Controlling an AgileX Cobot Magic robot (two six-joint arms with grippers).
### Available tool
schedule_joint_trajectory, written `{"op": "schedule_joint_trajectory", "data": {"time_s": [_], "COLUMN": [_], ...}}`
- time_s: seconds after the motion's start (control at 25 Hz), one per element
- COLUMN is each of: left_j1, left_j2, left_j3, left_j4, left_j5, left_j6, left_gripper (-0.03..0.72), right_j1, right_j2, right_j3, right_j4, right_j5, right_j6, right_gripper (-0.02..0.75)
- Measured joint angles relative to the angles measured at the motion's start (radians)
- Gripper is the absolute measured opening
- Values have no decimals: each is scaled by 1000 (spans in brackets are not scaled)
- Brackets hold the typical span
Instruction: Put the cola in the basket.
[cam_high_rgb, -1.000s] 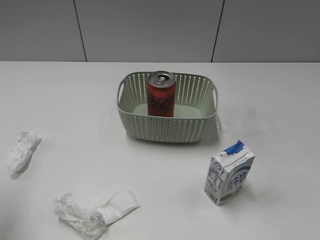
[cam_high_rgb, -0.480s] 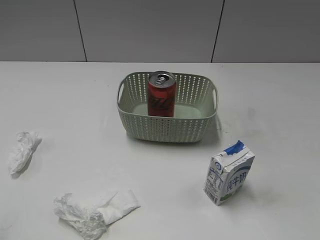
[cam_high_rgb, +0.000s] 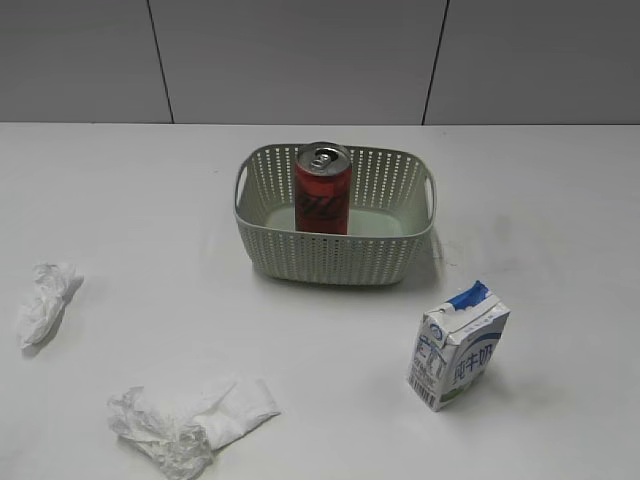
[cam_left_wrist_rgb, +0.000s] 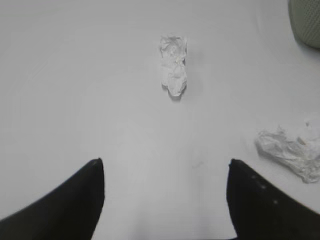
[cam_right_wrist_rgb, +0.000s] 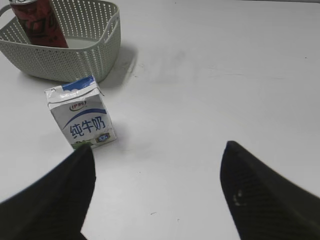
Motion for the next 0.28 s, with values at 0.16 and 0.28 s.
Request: {"op": "schedule_joint_trajectory", "data": {"time_s": [0.16,0.28], "left_j1": [0,0], "left_j2": [-77,-141], "left_j3": [0,0], "left_j4": [0,0], "left_j5": [0,0], "left_j6": [0,0], "left_gripper": [575,575], "right_j1": [0,0], "right_j2": [0,0], "right_j3": [0,0], "right_j4": [0,0], "right_j5": [0,0], "right_j6": [0,0], "right_gripper": [590,590]}}
